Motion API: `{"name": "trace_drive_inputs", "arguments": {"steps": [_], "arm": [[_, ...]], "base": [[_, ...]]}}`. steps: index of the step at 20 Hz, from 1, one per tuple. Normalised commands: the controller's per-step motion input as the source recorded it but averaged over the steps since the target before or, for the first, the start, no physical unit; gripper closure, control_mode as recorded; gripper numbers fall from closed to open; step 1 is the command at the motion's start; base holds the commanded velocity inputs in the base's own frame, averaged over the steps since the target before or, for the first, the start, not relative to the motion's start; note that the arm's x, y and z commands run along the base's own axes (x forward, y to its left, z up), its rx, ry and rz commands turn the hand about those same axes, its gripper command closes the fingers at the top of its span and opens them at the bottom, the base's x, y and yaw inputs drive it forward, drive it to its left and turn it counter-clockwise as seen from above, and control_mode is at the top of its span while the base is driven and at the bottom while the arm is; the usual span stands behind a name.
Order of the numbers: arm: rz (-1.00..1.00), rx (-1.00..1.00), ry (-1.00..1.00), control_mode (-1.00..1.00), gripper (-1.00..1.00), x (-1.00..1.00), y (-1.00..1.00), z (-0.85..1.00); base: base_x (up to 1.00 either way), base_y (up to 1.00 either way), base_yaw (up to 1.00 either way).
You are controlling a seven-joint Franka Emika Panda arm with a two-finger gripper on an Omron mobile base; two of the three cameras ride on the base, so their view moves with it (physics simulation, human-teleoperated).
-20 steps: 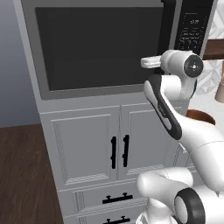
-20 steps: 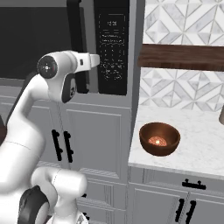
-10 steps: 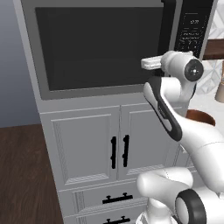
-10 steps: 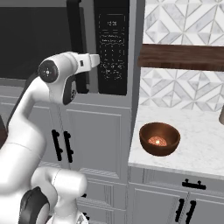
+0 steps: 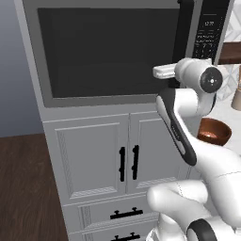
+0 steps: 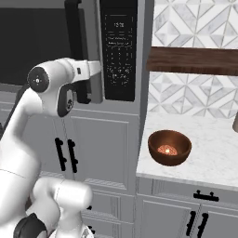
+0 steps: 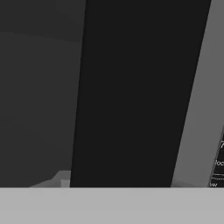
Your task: Open the microwave, place the bowl with waffle inside the microwave, then close the microwave door and turn it on.
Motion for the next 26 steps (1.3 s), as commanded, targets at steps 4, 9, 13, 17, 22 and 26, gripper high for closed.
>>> {"name": "trace_drive_inputs", "arguments": {"steps": [4,9,13,17,22,26], "arm": [[-0.16,0.00,0.05,-1.00,1.00,-1.00,0.34,0.05],[-0.16,-0.03,0.04,-1.00,1.00,-1.00,0.57,0.02],[-0.16,-0.12,-0.09,-1.00,1.00,-1.00,0.89,0.00],[-0.17,-0.12,-0.17,-1.00,1.00,-1.00,0.86,0.00],[-0.19,-0.09,-0.20,-1.00,1.00,-1.00,0.74,0.00],[-0.23,-0.03,-0.05,-1.00,-1.00,-0.42,0.47,0.00]], "base": [[0.00,0.00,0.00],[0.00,0.00,0.00],[0.00,0.00,0.00],[0.00,0.00,0.00],[0.00,0.00,0.00],[0.00,0.00,0.00]]}}
